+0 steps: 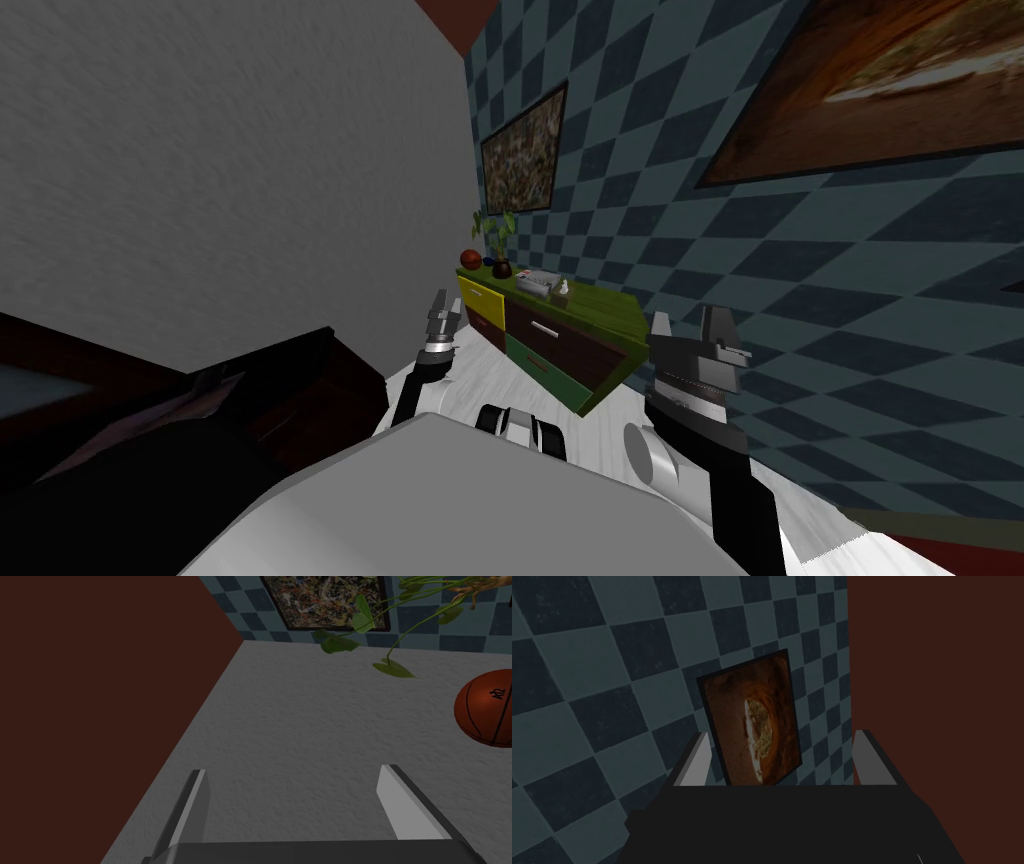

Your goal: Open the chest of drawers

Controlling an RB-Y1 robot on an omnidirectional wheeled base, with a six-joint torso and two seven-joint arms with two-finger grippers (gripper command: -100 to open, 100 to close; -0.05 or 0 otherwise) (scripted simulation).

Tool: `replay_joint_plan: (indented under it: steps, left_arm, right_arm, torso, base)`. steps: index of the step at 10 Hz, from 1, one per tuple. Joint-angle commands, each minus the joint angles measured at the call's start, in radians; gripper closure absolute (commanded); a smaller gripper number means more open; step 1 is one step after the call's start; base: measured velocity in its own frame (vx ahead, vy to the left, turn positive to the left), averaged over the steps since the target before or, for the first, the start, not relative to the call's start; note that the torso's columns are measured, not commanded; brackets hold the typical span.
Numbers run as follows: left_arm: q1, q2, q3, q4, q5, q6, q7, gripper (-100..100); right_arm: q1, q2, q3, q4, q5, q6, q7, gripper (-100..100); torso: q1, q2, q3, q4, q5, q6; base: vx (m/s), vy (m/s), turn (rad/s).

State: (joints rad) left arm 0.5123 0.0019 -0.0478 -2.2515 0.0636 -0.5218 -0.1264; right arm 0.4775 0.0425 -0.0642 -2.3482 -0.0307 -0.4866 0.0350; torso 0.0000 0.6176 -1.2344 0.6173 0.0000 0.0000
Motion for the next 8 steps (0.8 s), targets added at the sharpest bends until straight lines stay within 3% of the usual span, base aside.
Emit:
replay_joint_plan:
  steps: [1,2,5,8]
  left_arm:
    - [-0.004,0.031,-0.002,0.009,0.003,0.004,-0.002,-100]
    - [-0.007,0.051,-0.005,0.018,0.006,0.009,-0.004,-100]
    - [-0.029,0.109,-0.020,0.073,0.025,0.036,-0.018,-100]
    - [-0.057,0.131,-0.039,0.145,0.050,0.072,-0.036,-100]
  right_arm:
    - [0.000,0.000,0.000,0.000,0.000,0.000,0.000,0]
    - [0.000,0.000,0.000,0.000,0.000,0.000,0.000,0]
    - [0.000,0.000,0.000,0.000,0.000,0.000,0.000,0]
    - [0.000,0.000,0.000,0.000,0.000,0.000,0.000,0]
  torso:
    - [0.000,0.074,-0.148,0.074,0.000,0.000]
    - [0.000,0.107,-0.217,0.107,0.000,0.000]
    - [0.000,0.119,-0.242,0.120,0.000,0.000]
    - [0.000,0.121,-0.241,0.121,0.000,0.000]
  base:
    - [0.011,-0.004,-0.026]
    - [0.012,-0.011,-0.043]
    - [0.026,-0.024,-0.071]
    - [0.039,-0.037,-0.096]
